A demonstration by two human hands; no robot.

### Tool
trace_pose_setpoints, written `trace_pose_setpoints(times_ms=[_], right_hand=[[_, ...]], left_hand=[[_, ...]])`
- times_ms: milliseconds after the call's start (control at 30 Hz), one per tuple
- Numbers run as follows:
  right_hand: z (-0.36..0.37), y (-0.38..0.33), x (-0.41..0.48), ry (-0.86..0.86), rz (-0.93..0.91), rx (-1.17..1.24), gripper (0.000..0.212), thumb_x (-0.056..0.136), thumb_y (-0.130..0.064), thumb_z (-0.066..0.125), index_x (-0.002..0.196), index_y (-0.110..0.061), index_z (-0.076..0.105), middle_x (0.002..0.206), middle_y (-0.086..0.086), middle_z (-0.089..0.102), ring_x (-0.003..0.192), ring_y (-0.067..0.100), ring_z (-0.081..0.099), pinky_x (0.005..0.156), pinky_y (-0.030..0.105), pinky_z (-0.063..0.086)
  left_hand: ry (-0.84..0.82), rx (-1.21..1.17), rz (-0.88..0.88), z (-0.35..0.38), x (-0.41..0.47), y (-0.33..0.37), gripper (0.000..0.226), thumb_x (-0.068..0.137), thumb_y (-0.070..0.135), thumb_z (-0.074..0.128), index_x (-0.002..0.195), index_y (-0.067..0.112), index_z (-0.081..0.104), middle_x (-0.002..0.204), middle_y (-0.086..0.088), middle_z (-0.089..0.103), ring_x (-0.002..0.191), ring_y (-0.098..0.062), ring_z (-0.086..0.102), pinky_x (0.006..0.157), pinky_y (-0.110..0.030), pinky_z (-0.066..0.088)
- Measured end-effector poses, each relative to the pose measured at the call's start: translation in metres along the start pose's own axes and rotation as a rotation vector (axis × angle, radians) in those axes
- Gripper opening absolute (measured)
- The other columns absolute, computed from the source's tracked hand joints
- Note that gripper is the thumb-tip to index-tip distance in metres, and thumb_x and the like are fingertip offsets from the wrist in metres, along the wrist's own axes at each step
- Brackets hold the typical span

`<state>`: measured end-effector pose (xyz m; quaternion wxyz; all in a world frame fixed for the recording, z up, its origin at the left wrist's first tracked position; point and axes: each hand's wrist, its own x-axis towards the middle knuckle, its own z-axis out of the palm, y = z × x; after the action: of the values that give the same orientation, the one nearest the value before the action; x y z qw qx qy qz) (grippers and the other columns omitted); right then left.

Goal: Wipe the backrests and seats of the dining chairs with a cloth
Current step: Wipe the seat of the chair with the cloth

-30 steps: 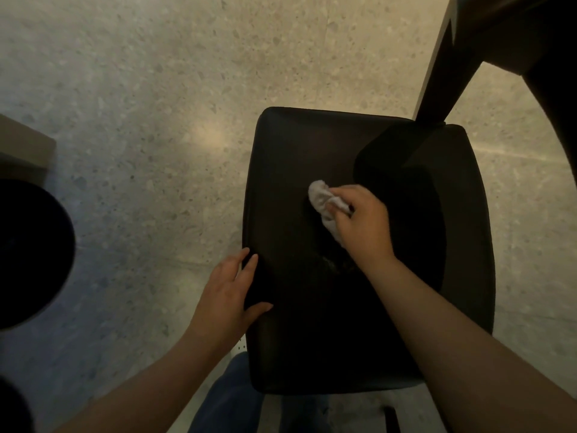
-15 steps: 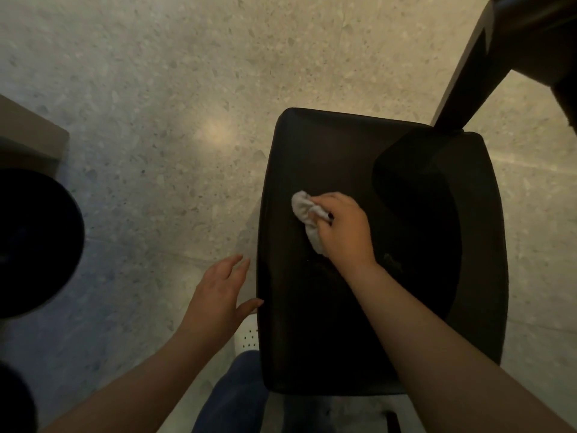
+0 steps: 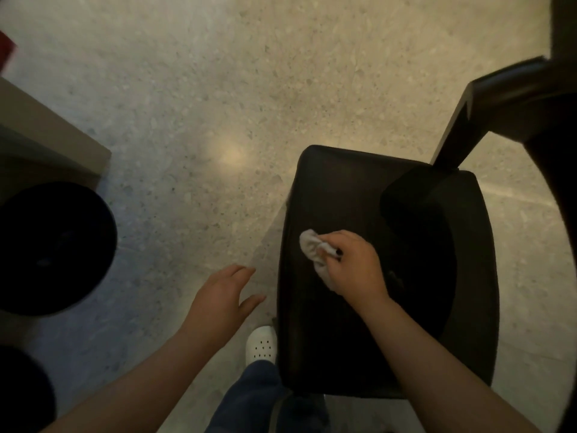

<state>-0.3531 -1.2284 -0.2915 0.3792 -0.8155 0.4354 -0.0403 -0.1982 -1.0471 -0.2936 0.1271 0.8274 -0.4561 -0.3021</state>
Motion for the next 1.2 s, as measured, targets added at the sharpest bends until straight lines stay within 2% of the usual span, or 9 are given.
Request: trace_pose_setpoints(times_ms=[167, 300, 433, 533, 667, 767, 900, 967, 1200], right_hand=[[-0.070, -0.048, -0.013, 0.181, -0.037, 0.044, 0.015, 0.092, -0.016, 0.060, 0.098, -0.024, 0.071, 0.088, -0.009, 0.063, 0.083, 0.001, 0.058, 0.076, 0.022, 0.051], [-0.126, -0.095, -0.037, 0.287, -0.036, 0.248, 0.016, 0.093, -0.023, 0.060, 0.104, -0.035, 0.065, 0.095, -0.015, 0.064, 0.092, -0.006, 0.058, 0.077, 0.014, 0.045], [-0.182, -0.143, -0.066, 0.385, -0.095, 0.299, 0.015, 0.092, -0.025, 0.063, 0.103, -0.034, 0.066, 0.095, -0.018, 0.063, 0.091, -0.005, 0.059, 0.080, 0.016, 0.047], [-0.225, -0.173, -0.088, 0.440, -0.180, 0.286, 0.016, 0.092, -0.023, 0.063, 0.096, -0.038, 0.063, 0.091, -0.019, 0.062, 0.091, -0.008, 0.057, 0.074, 0.008, 0.042], [-0.279, -0.204, -0.112, 0.506, -0.251, 0.272, 0.016, 0.092, -0.022, 0.064, 0.106, -0.024, 0.070, 0.098, -0.011, 0.066, 0.092, 0.000, 0.059, 0.077, 0.012, 0.042], [-0.314, -0.227, -0.127, 0.546, -0.292, 0.266, 0.016, 0.092, -0.024, 0.062, 0.106, -0.026, 0.070, 0.098, -0.014, 0.065, 0.089, -0.002, 0.059, 0.075, 0.011, 0.042], [-0.352, -0.260, -0.145, 0.640, -0.347, 0.232, 0.013, 0.092, -0.029, 0.062, 0.100, -0.038, 0.066, 0.087, -0.026, 0.059, 0.084, -0.010, 0.057, 0.068, 0.006, 0.038], [-0.366, -0.276, -0.149, 0.670, -0.348, 0.214, 0.011, 0.092, -0.030, 0.062, 0.100, -0.036, 0.065, 0.084, -0.029, 0.055, 0.082, -0.006, 0.058, 0.066, 0.005, 0.035], [-0.383, -0.326, -0.150, 0.693, -0.377, 0.203, 0.019, 0.088, -0.028, 0.063, 0.105, -0.025, 0.070, 0.097, -0.015, 0.061, 0.086, -0.003, 0.054, 0.076, 0.001, 0.039]], left_hand=[[0.156, -0.028, 0.040, -0.086, -0.011, 0.044, 0.051, 0.090, 0.040, 0.064, 0.135, 0.018, 0.055, 0.128, 0.002, 0.059, 0.115, -0.014, 0.055, 0.094, -0.022, 0.039], [0.313, -0.025, 0.079, -0.159, -0.026, 0.089, 0.045, 0.090, 0.034, 0.066, 0.130, 0.015, 0.060, 0.125, -0.003, 0.062, 0.113, -0.019, 0.059, 0.095, -0.030, 0.045], [0.448, -0.039, 0.134, -0.231, -0.059, 0.140, 0.047, 0.089, 0.036, 0.066, 0.130, 0.015, 0.060, 0.128, -0.003, 0.061, 0.115, -0.020, 0.058, 0.098, -0.033, 0.046], [0.498, -0.044, 0.156, -0.274, -0.087, 0.177, 0.050, 0.090, 0.041, 0.061, 0.135, 0.019, 0.055, 0.134, 0.001, 0.057, 0.120, -0.016, 0.054, 0.101, -0.036, 0.046], [0.582, -0.041, 0.207, -0.318, -0.128, 0.221, 0.050, 0.091, 0.042, 0.060, 0.136, 0.021, 0.054, 0.135, 0.003, 0.056, 0.120, -0.013, 0.053, 0.101, -0.032, 0.045], [0.661, -0.014, 0.237, -0.351, -0.152, 0.247, 0.050, 0.091, 0.042, 0.059, 0.137, 0.021, 0.054, 0.136, 0.003, 0.055, 0.120, -0.013, 0.053, 0.101, -0.029, 0.044], [0.705, 0.006, 0.240, -0.392, -0.168, 0.272, 0.054, 0.091, 0.047, 0.057, 0.140, 0.025, 0.050, 0.141, 0.004, 0.051, 0.125, -0.013, 0.051, 0.104, -0.033, 0.044], [0.719, 0.020, 0.241, -0.409, -0.172, 0.277, 0.055, 0.090, 0.050, 0.056, 0.140, 0.027, 0.049, 0.142, 0.005, 0.050, 0.126, -0.012, 0.050, 0.105, -0.033, 0.044], [0.683, 0.045, 0.270, -0.459, -0.155, 0.256, 0.058, 0.089, 0.054, 0.054, 0.142, 0.030, 0.046, 0.144, 0.007, 0.048, 0.127, -0.011, 0.048, 0.106, -0.034, 0.043]])
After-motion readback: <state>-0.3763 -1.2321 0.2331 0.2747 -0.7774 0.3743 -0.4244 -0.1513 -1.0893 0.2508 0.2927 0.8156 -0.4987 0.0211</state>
